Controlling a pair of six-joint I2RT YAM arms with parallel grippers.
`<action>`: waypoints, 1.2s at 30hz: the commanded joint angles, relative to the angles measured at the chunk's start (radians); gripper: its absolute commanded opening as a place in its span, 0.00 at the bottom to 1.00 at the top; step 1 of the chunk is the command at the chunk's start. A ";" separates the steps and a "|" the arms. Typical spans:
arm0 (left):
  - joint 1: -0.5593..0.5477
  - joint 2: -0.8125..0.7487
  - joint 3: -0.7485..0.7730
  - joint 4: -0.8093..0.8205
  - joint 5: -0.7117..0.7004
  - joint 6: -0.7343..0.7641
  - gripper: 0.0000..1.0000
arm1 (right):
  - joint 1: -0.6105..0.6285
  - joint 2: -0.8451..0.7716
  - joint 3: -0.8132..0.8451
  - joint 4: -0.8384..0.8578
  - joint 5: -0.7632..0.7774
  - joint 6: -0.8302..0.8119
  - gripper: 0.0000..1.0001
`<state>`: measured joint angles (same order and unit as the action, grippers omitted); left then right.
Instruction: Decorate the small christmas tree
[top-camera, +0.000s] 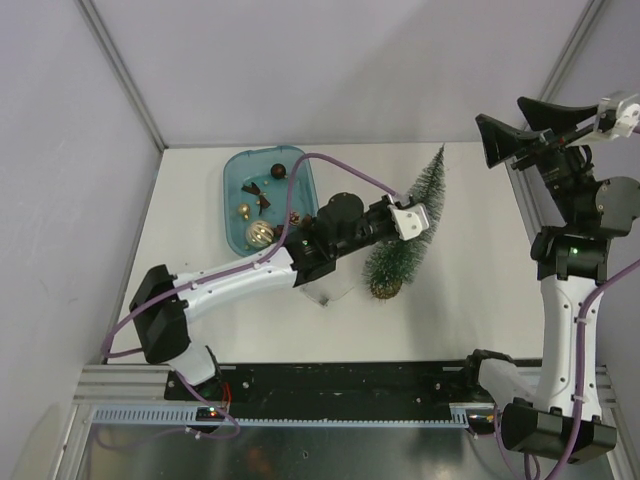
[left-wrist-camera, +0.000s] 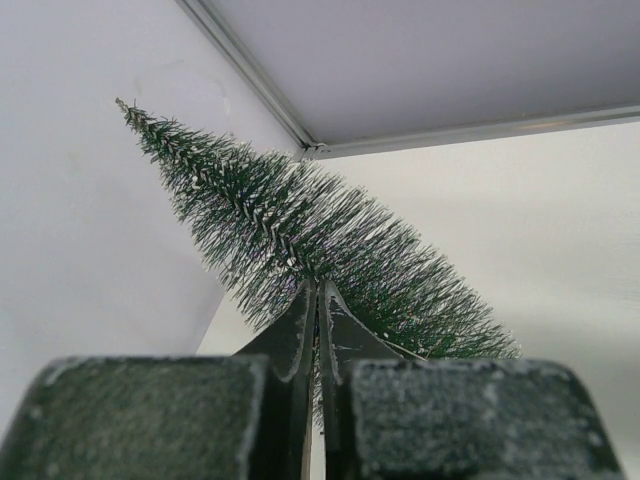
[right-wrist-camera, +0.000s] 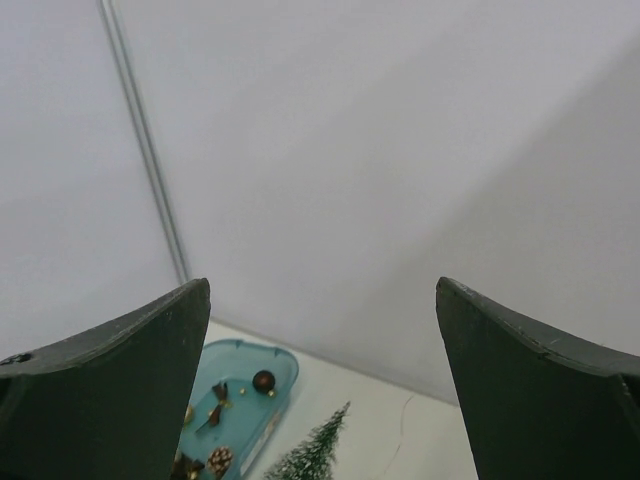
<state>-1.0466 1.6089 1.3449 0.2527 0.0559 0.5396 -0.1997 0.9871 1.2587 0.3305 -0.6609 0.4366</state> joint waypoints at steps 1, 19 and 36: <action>0.003 -0.076 -0.033 0.006 0.008 0.026 0.02 | -0.013 -0.027 0.013 0.058 0.118 0.017 0.99; 0.003 -0.281 0.002 -0.098 -0.045 0.076 1.00 | -0.011 -0.033 0.013 0.060 0.118 0.108 0.99; 0.613 -0.242 0.328 -0.612 -0.024 -0.403 1.00 | 0.570 0.024 0.226 -0.389 0.450 -0.307 0.99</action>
<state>-0.6243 1.3285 1.6585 -0.1402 -0.0586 0.3206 0.1841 1.0206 1.3918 0.1097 -0.3885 0.3138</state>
